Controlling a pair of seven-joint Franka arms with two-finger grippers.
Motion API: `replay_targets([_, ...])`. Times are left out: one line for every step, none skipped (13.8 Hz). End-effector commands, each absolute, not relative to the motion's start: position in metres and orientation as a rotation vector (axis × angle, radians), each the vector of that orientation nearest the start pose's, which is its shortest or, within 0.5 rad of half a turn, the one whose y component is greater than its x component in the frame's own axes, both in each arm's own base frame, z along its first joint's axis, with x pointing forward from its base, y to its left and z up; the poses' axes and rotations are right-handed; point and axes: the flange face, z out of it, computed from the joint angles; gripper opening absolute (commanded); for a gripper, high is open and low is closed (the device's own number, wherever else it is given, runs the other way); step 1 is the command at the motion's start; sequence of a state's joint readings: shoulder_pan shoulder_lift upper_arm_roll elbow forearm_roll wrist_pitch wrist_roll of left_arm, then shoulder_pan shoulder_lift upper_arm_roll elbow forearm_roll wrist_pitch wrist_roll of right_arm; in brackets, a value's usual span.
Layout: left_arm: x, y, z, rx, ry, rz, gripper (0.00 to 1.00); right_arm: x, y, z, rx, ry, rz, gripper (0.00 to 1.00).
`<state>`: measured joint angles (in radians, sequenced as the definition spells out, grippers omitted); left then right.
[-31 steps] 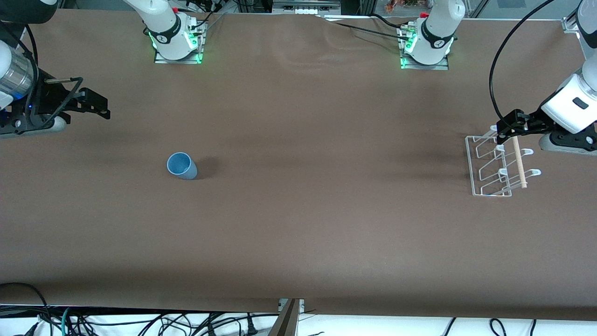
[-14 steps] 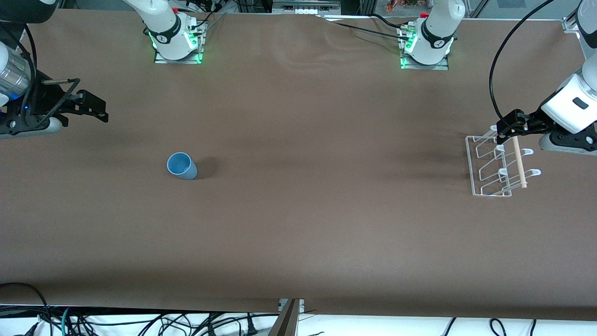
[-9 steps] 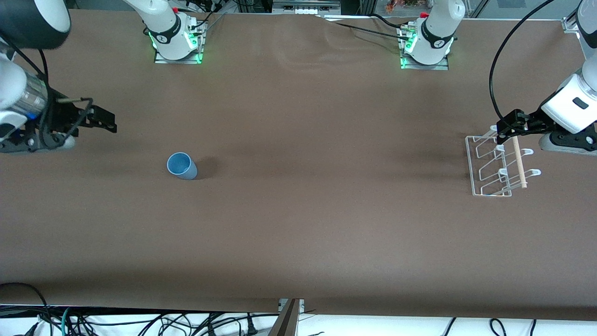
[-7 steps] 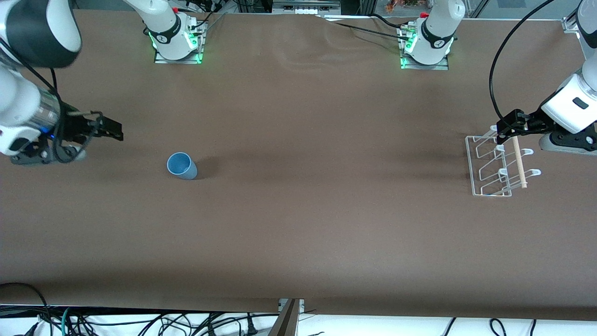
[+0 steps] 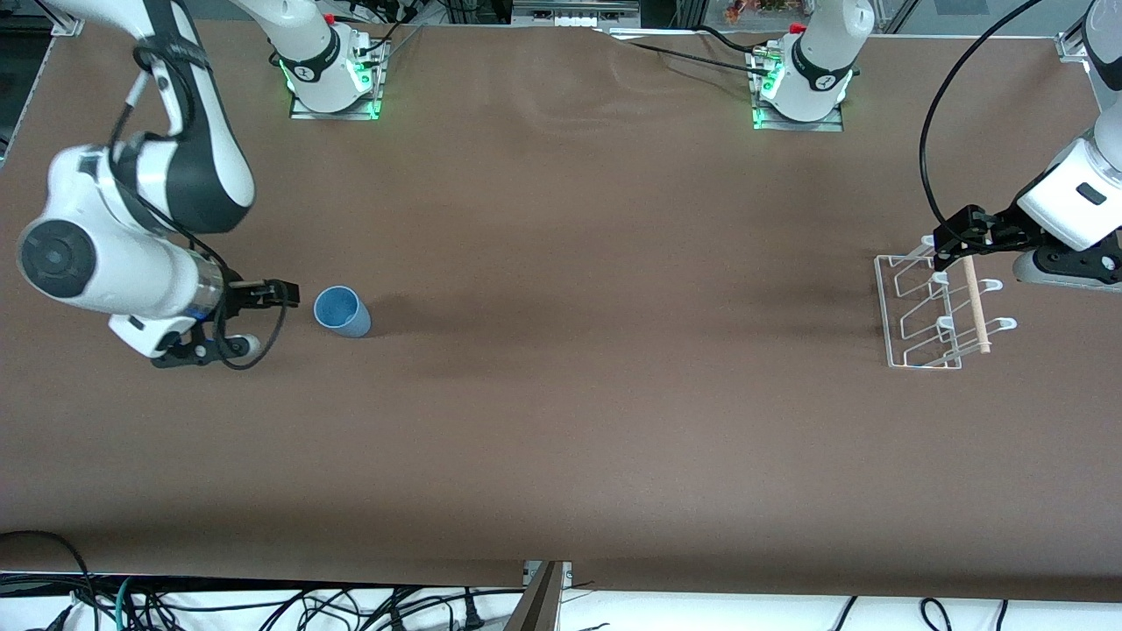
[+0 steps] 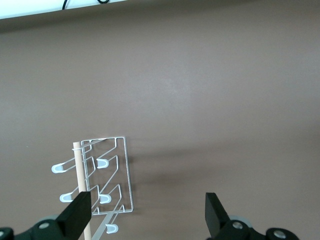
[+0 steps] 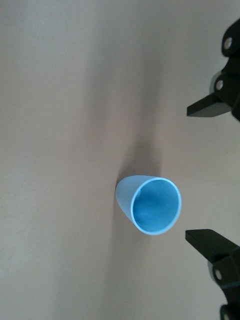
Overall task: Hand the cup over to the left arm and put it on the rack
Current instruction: 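Move the right gripper down over the light blue cup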
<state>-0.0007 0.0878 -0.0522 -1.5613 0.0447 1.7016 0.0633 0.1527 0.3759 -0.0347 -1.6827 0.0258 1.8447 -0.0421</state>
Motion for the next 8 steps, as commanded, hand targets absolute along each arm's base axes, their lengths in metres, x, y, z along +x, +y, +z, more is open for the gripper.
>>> replay_targets([0.589,-0.026,0.599,-3.108,0.187,-0.079,1.00,0.628,0.084,0.331,-3.099,-0.267,0.362,0.99])
replay_targets([0.589,-0.026,0.599,-3.108,0.187,-0.079,1.00,0.628,0.089,0.316,-3.097,-0.277,0.381,0.98])
replay_targets([0.589,-0.026,0.599,-3.108,0.187,-0.079,1.00,0.628,0.096,0.303,-3.096,-0.293,0.394,0.98])
replay_targets([0.589,-0.026,0.599,-3.108,0.187,-0.079,1.00,0.626,0.099,0.291,-3.094,-0.300,0.427,0.98])
replay_targets([0.589,-0.026,0.599,-3.108,0.190,-0.079,1.00,0.623,0.102,0.282,-3.091,-0.309,0.453,0.98])
replay_targets([0.589,-0.026,0.599,-3.108,0.187,-0.079,1.00,0.621,0.102,0.277,-3.089,-0.308,0.470,0.98])
replay_targets([0.589,-0.026,0.599,-3.108,0.187,-0.079,1.00,0.619,0.103,0.270,-3.087,-0.313,0.489,0.98])
replay_targets([0.589,-0.026,0.599,-3.108,0.187,-0.079,1.00,0.617,0.103,0.263,-3.085,-0.314,0.511,0.98])
